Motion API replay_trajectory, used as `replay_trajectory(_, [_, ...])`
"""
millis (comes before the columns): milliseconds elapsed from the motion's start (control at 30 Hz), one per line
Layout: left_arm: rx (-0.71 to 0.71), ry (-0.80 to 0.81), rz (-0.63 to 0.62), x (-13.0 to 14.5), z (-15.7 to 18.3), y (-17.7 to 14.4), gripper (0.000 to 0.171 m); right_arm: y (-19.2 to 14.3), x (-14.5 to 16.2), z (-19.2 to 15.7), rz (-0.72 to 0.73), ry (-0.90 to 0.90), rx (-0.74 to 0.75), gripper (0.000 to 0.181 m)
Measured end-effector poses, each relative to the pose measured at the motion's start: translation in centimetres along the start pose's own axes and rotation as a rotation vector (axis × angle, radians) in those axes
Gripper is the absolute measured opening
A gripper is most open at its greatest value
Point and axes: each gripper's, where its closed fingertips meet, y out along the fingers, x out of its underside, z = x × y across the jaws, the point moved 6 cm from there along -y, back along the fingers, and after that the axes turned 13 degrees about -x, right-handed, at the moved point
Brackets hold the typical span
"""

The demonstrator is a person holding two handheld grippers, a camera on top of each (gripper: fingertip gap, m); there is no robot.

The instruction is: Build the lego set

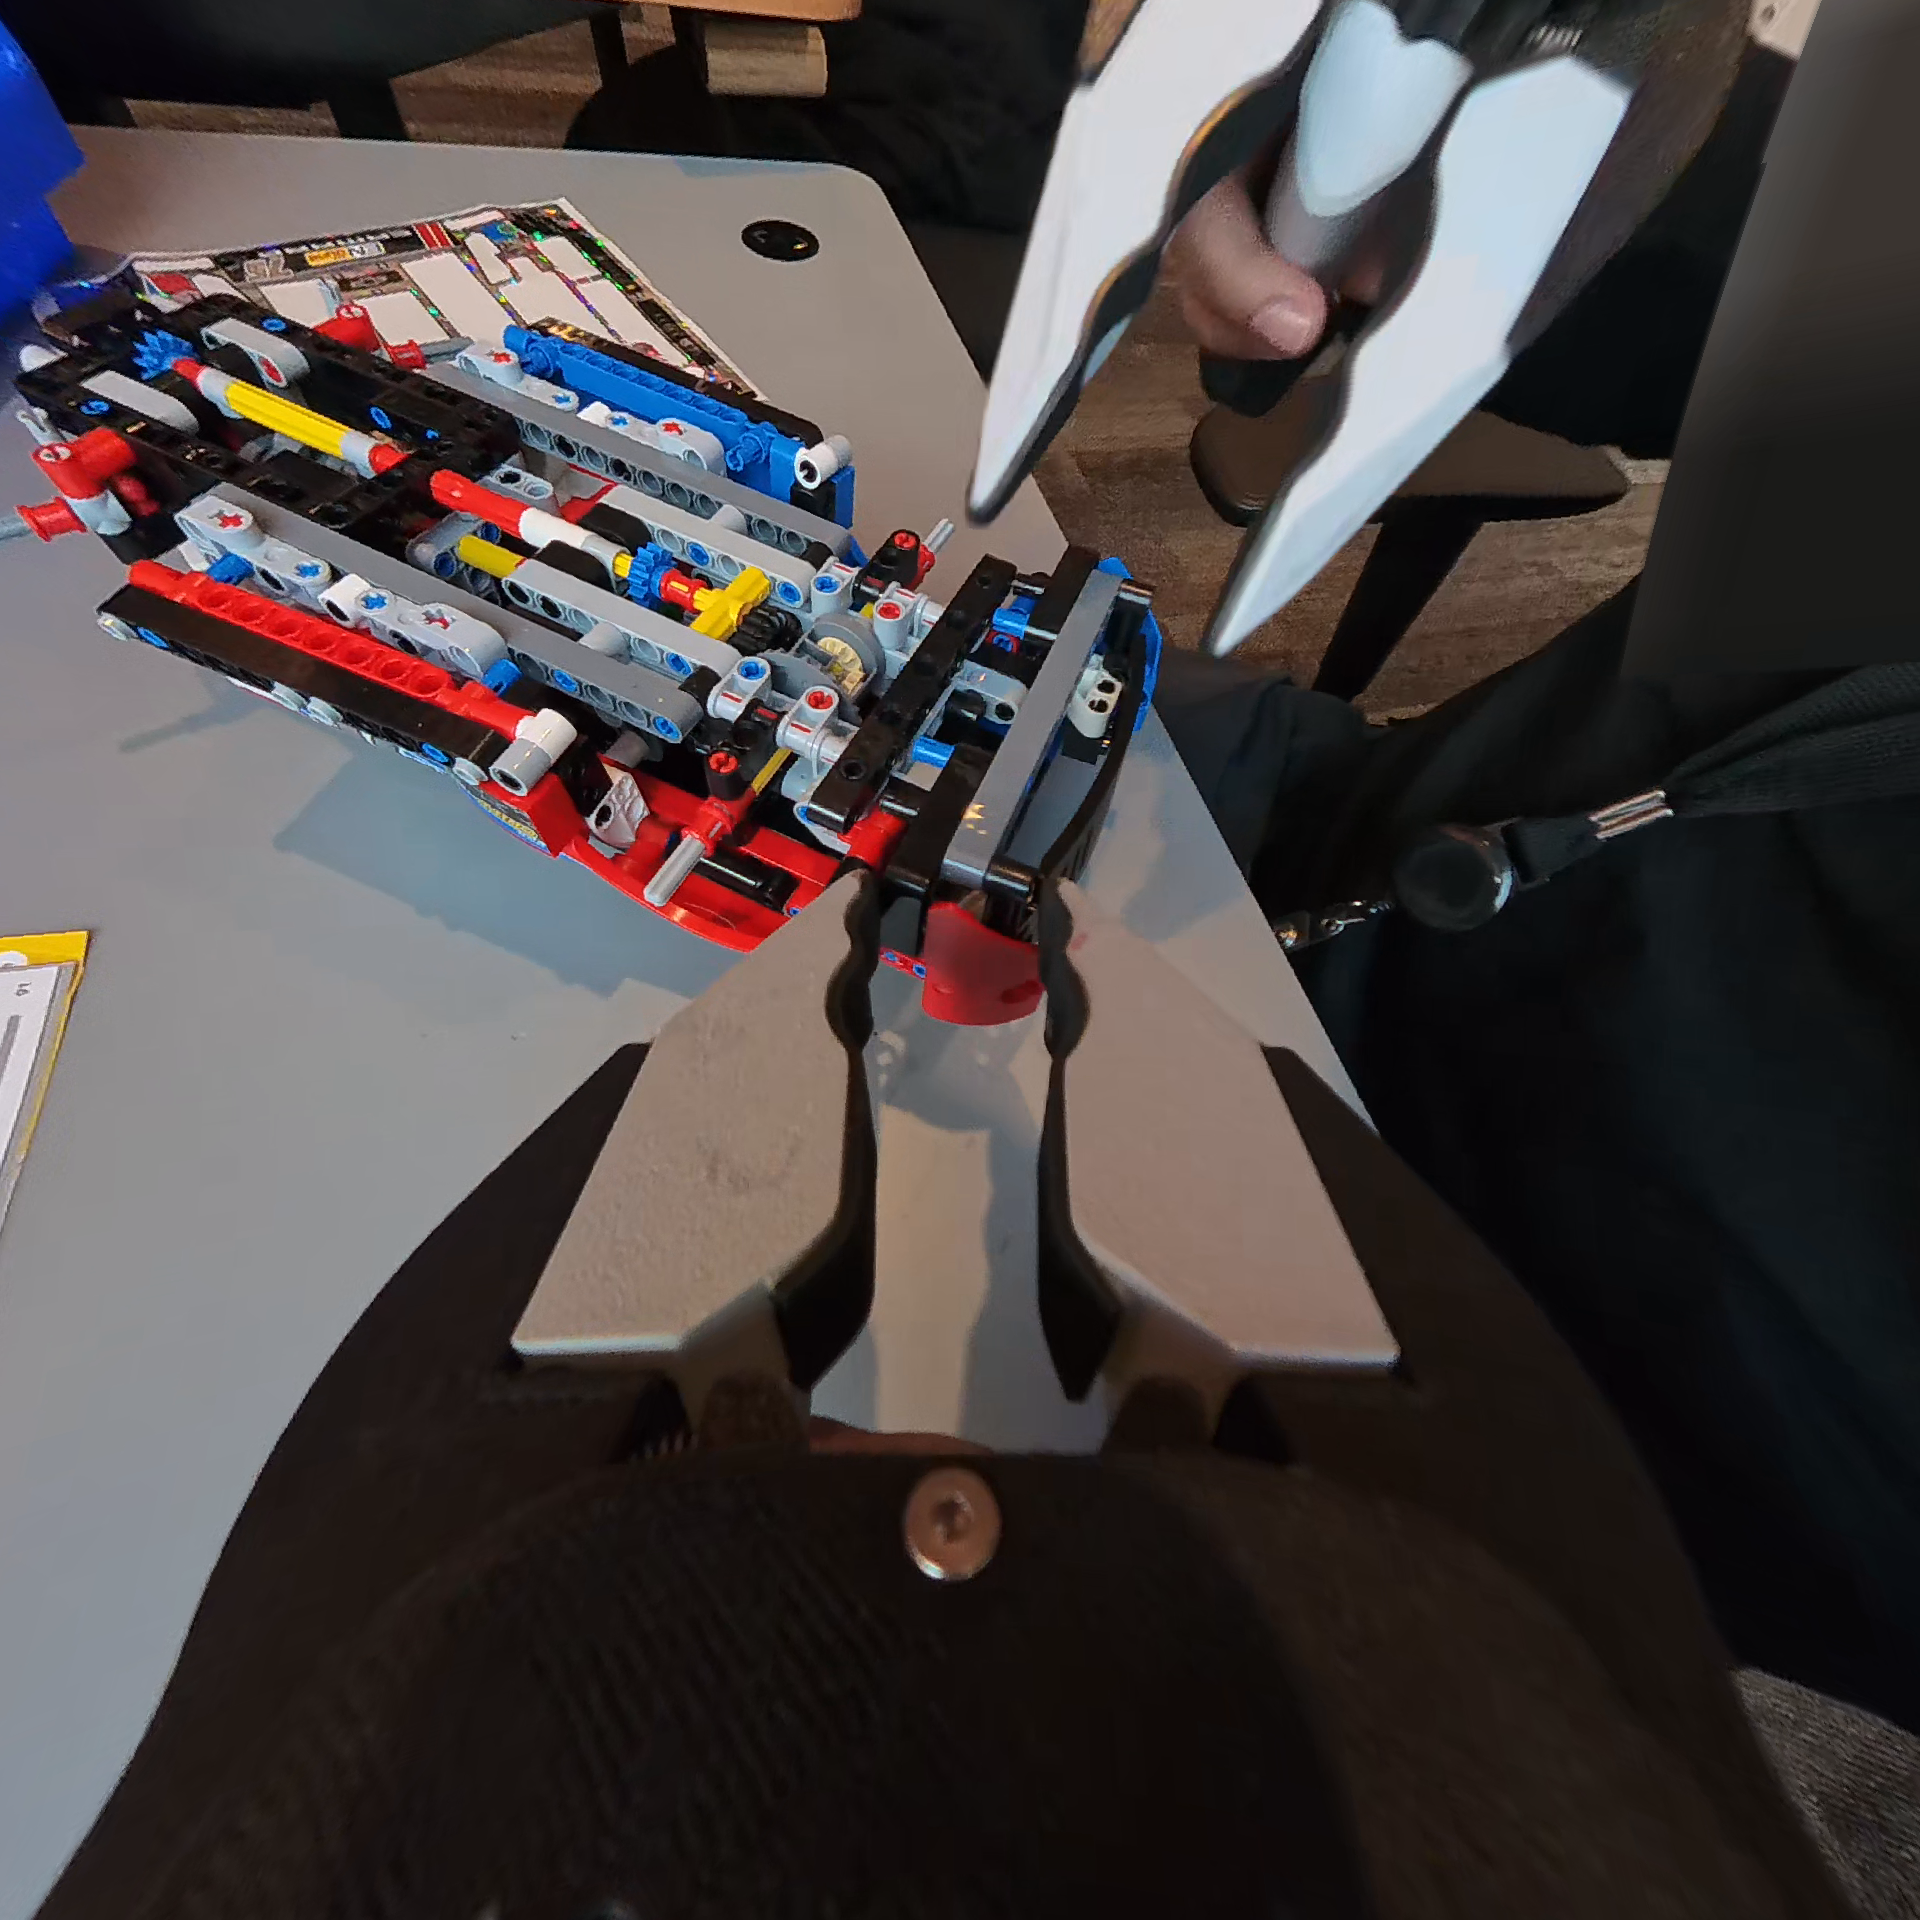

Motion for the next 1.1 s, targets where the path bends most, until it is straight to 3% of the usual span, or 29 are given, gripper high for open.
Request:
replay_trajectory(100, [0.000,-0.006,0.012,0.2,-0.1,-0.1,0.027,1.6,0.6,0.5,-0.163,-0.061,-0.007,0.048])
replay_trajectory(267, [0.008,-0.001,0.009,0.6,-0.2,0.0,0.028,2.4,0.7,1.0,-0.251,-0.037,-0.084,0.050])
replay_trajectory(633, [0.030,-0.039,0.039,0.7,-0.5,-0.1,0.027,2.2,0.0,2.1,-0.341,0.047,-0.227,0.050])
replay_trajectory(733, [0.022,-0.044,0.041,0.7,-0.7,-0.1,0.027,2.2,-0.4,2.5,-0.348,0.053,-0.227,0.049])
replay_trajectory(900, [0.027,-0.038,0.037,1.0,-0.7,0.0,0.028,1.9,-0.8,2.9,-0.328,0.073,-0.243,0.033])
replay_trajectory(1100, [0.041,-0.029,0.028,0.6,-0.8,-0.1,0.027,2.7,-0.6,2.9,-0.394,0.044,-0.211,0.038])
